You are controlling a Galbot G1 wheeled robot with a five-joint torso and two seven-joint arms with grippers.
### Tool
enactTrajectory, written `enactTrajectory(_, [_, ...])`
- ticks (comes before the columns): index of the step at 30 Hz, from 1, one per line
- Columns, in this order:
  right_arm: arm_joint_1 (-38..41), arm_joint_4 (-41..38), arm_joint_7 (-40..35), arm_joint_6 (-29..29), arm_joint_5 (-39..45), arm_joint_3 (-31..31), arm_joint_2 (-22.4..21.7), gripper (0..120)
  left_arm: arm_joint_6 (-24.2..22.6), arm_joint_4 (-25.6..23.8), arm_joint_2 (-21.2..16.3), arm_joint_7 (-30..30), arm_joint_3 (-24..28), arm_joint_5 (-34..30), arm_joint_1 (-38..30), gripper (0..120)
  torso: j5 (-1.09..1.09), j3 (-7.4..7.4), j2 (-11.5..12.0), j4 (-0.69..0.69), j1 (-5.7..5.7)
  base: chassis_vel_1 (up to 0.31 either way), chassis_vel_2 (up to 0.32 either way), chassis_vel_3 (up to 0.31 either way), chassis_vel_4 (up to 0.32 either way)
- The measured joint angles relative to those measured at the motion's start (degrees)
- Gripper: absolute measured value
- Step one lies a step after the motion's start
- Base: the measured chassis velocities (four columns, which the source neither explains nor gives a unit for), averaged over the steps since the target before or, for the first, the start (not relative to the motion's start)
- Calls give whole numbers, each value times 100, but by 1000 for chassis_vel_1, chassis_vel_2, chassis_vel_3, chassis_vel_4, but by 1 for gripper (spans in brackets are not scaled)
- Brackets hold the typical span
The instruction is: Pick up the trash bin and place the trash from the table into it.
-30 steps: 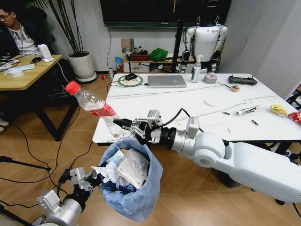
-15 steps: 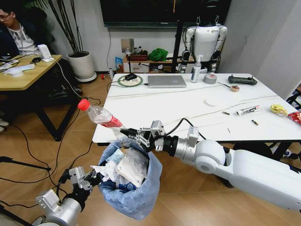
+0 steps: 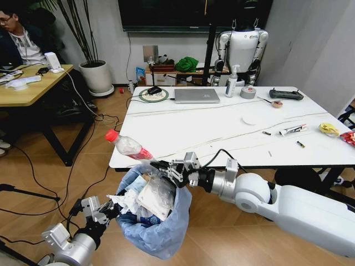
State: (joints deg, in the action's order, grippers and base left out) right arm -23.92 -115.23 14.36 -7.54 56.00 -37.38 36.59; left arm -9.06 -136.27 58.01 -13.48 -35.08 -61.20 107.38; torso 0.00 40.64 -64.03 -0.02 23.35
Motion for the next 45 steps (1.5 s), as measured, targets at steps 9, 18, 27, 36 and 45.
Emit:
enactTrajectory(9, [-221, -1, 40, -34, -148, 114, -102, 0, -5, -14, 2, -53, 6, -38, -7, 0, 0, 0, 0, 0, 0, 0, 0, 0, 0])
enactTrajectory(18, [-207, 16, 139, -115, -270, 127, -64, 0, -13, -20, 6, -98, -7, -89, -47, 0, 0, 0, 0, 0, 0, 0, 0, 0, 0])
enactTrajectory(27, [-194, 77, 234, -175, -296, 143, -42, 15, -26, -20, 11, -126, -23, -102, -63, 0, 0, 0, 0, 0, 0, 0, 0, 0, 0])
enactTrajectory(36, [-213, 137, 322, -223, -317, 167, -44, 45, -30, 13, 28, -132, -9, -99, -100, 0, 0, 0, 0, 0, 0, 0, 0, 0, 0])
enactTrajectory(45, [-177, 187, 352, -240, -277, 232, 7, 73, -37, 41, 35, -151, 2, -101, -85, 0, 0, 0, 0, 0, 0, 0, 0, 0, 0])
